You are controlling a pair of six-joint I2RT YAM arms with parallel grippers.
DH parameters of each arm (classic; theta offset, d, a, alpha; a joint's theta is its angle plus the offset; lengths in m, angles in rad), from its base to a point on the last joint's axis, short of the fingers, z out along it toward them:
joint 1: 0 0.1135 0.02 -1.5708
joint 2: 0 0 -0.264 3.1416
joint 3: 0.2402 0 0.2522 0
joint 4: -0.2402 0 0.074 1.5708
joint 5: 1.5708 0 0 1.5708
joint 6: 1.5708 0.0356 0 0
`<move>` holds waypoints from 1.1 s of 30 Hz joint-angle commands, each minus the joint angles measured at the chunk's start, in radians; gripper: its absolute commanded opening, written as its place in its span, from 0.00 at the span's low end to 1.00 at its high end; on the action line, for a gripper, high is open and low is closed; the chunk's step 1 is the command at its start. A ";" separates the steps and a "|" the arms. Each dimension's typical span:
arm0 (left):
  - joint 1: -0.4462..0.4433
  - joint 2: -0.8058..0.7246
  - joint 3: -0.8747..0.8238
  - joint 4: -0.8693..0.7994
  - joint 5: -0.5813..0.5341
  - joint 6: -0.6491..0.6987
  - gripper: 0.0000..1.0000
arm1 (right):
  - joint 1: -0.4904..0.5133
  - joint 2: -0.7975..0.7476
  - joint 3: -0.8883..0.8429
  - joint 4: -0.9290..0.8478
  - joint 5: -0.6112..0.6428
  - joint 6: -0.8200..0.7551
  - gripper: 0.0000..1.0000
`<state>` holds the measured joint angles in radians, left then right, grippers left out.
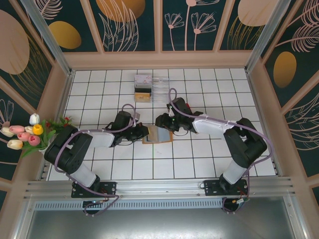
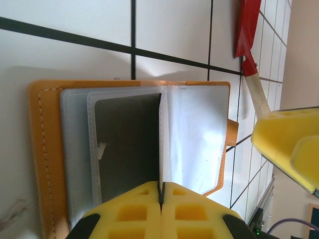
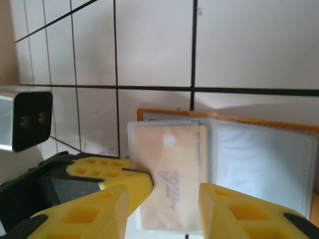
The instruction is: Take the credit cards out of the card holder
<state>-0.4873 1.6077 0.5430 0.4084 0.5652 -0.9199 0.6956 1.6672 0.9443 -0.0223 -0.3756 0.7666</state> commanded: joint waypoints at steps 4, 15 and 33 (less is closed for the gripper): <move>0.053 -0.035 -0.053 0.066 0.104 0.039 0.01 | 0.012 0.063 -0.013 0.122 -0.134 0.040 0.39; 0.065 -0.038 -0.047 0.109 0.178 -0.005 0.24 | 0.022 0.146 0.044 0.028 -0.093 0.005 0.35; -0.048 0.045 0.051 0.197 0.138 -0.077 0.45 | -0.063 -0.101 -0.064 0.002 0.060 0.017 0.36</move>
<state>-0.5278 1.6314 0.5751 0.5518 0.7200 -0.9722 0.6483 1.6047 0.9092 -0.0074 -0.3450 0.7876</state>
